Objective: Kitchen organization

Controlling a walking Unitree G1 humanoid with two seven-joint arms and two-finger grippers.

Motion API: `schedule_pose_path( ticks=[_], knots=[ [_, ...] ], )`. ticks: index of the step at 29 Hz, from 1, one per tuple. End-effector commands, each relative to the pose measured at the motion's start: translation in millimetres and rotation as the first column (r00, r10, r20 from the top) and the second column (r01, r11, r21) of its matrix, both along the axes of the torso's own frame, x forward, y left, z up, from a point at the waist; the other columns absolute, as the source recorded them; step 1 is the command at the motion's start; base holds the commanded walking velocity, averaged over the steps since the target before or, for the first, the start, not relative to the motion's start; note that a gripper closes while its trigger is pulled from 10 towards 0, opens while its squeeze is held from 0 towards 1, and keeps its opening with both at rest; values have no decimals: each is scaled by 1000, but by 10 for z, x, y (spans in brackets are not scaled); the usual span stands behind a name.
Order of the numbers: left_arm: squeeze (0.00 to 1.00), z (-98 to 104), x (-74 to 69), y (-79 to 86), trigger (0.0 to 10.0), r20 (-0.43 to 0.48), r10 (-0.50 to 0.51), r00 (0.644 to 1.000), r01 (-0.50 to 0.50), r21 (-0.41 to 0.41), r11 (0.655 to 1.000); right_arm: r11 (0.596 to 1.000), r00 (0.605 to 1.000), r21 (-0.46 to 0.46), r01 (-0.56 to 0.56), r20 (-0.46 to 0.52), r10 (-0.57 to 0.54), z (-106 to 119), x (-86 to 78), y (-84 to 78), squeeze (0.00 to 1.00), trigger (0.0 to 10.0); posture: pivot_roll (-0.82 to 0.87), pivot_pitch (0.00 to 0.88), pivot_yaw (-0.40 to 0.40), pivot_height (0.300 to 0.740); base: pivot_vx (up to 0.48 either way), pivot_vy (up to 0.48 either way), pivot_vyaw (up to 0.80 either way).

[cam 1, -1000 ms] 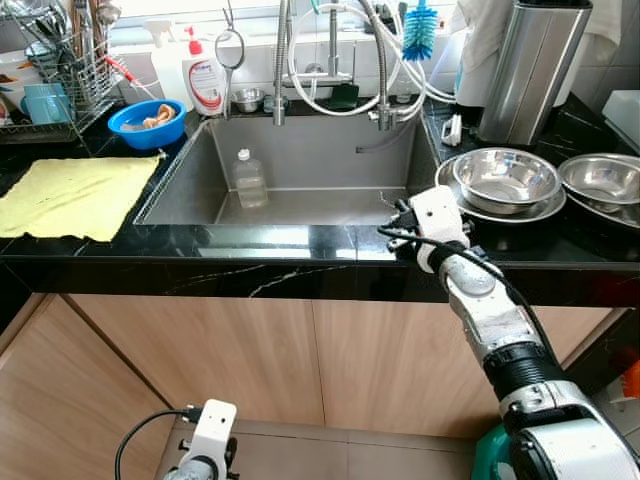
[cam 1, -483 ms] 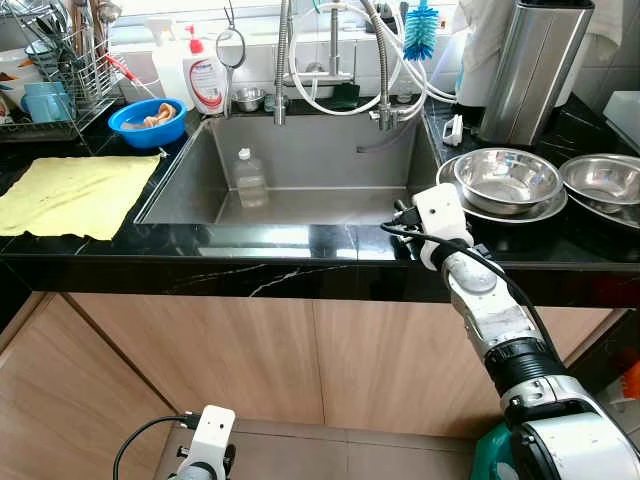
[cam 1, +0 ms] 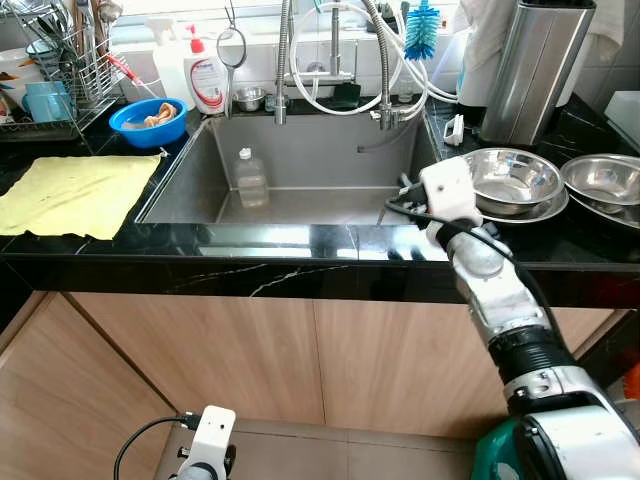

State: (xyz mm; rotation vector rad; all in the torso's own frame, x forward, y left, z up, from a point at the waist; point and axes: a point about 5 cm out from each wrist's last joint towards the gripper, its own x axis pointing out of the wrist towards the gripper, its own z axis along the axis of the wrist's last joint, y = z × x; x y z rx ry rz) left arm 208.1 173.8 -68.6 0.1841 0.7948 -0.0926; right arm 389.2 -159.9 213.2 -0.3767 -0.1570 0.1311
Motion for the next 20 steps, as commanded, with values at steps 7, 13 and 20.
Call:
schedule_pose_path(
  ticks=[7, 13, 20],
  knots=[
    [0, -17, -32, 45, 10000, -9, 25, 1000, -25, 4, 1000, 1000, 1000, -7, 5, 15, -5, 114, -4, 6, 0, 10000, -50, 0, 66, 740, 0, 0, 0],
    [0, -10, -9, 50, 10000, -13, 47, 999, -47, -5, 999, 960, 953, -116, 257, -136, -271, 125, 102, -388, 0, 10000, -72, 0, 66, 740, 0, 0, 0],
    [0, -25, -42, 92, 10000, -24, 50, 998, -50, 0, 999, 947, 938, -121, 299, -147, -315, 138, 106, -475, 0, 10000, -70, 0, 72, 740, 0, 0, 0]
  ],
)
